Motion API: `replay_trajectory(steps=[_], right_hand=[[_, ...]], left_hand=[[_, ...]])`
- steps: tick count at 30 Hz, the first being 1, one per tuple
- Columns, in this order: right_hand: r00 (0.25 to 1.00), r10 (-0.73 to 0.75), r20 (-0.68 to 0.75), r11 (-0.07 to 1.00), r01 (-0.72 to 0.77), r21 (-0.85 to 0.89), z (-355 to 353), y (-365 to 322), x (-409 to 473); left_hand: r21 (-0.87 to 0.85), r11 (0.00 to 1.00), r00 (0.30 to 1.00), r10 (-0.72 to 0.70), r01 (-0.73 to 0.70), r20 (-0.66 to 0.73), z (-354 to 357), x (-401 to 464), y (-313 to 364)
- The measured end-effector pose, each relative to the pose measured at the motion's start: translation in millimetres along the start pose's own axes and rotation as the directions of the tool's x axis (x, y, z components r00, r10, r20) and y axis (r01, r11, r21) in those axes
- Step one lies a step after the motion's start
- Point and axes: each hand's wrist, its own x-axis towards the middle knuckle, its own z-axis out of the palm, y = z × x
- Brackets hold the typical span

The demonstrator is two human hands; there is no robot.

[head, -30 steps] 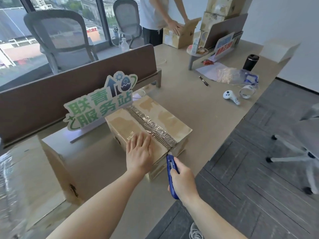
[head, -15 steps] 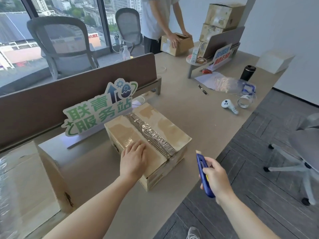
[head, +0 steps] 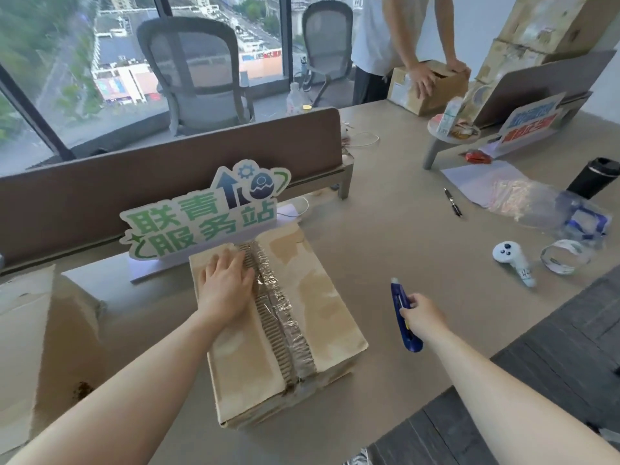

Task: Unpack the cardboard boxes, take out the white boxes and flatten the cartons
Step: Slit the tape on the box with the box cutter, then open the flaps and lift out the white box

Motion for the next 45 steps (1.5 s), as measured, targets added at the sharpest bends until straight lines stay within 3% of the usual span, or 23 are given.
replay_trajectory(steps=[7,13,17,20,23,26,28,30,32,35,40,43,45], right_hand=[[0.989,-0.041,0.145,0.976,0.071,-0.206,-22,-5,95],[0.987,-0.058,0.152,0.955,0.100,-0.281,-26,12,134],[0.998,-0.042,0.056,0.918,0.061,-0.392,-34,18,134],[0.978,-0.189,-0.085,0.903,0.139,-0.406,-27,-8,124],[0.877,-0.479,-0.037,0.863,0.463,-0.200,1,-79,95],[0.657,-0.753,0.034,0.654,0.754,-0.066,42,-162,53],[0.500,-0.860,0.105,0.497,0.866,-0.057,68,-205,32],[0.445,-0.859,0.254,0.432,0.896,-0.107,91,-235,22],[0.486,-0.798,0.358,0.434,0.874,-0.219,109,-253,20],[0.525,-0.776,0.349,0.436,0.847,-0.303,122,-260,22],[0.546,-0.799,0.252,0.550,0.833,-0.059,123,-257,24],[0.600,-0.752,0.272,0.636,0.769,0.061,119,-264,19],[0.650,-0.710,0.272,0.703,0.679,0.214,113,-269,16]], left_hand=[[0.112,0.988,0.993,-0.098,0.106,-0.068,17,2,10],[0.133,0.982,0.988,-0.123,0.136,-0.096,22,2,12],[0.132,0.979,0.980,-0.137,0.157,-0.146,13,4,16],[0.098,0.979,0.967,-0.155,0.178,-0.202,1,14,19],[0.055,0.966,0.951,-0.236,0.251,-0.198,-4,30,16],[-0.012,0.955,0.945,-0.294,0.295,-0.146,-6,46,9],[-0.058,0.948,0.940,-0.317,0.312,-0.130,-9,53,5],[-0.083,0.944,0.938,-0.327,0.319,-0.115,-11,56,0],[-0.100,0.944,0.939,-0.324,0.314,-0.112,-11,57,-5],[-0.195,0.931,0.928,-0.339,0.307,-0.157,-6,56,-11],[-0.407,0.852,0.887,-0.428,0.331,-0.175,-5,59,-14],[-0.504,0.799,0.882,-0.449,0.328,-0.139,-8,62,-16],[-0.642,0.714,0.890,-0.444,0.280,-0.107,-13,61,-22]])
